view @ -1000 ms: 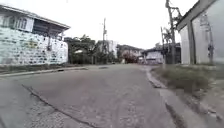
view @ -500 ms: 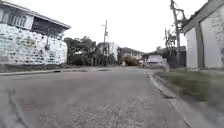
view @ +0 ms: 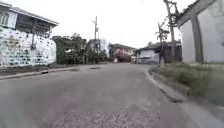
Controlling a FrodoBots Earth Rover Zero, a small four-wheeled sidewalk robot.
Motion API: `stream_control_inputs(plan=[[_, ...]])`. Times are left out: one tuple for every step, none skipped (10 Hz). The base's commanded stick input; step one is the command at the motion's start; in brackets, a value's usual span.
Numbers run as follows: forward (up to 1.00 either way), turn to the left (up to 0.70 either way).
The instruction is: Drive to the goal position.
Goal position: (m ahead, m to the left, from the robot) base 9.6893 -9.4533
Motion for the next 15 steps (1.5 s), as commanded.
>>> stream_control_inputs(plan=[[1.00,-0.22],[1.00,0.04],[1.00,0.08],[1.00,0.04],[1.00,0.01],[1.00,0.19],[1.00,0.12],[1.00,0.06],[1.00,0.02],[1.00,0.00],[1.00,0.11],[1.00,0.03],[1.00,0.04],[1.00,0.04],[1.00,0.00]])
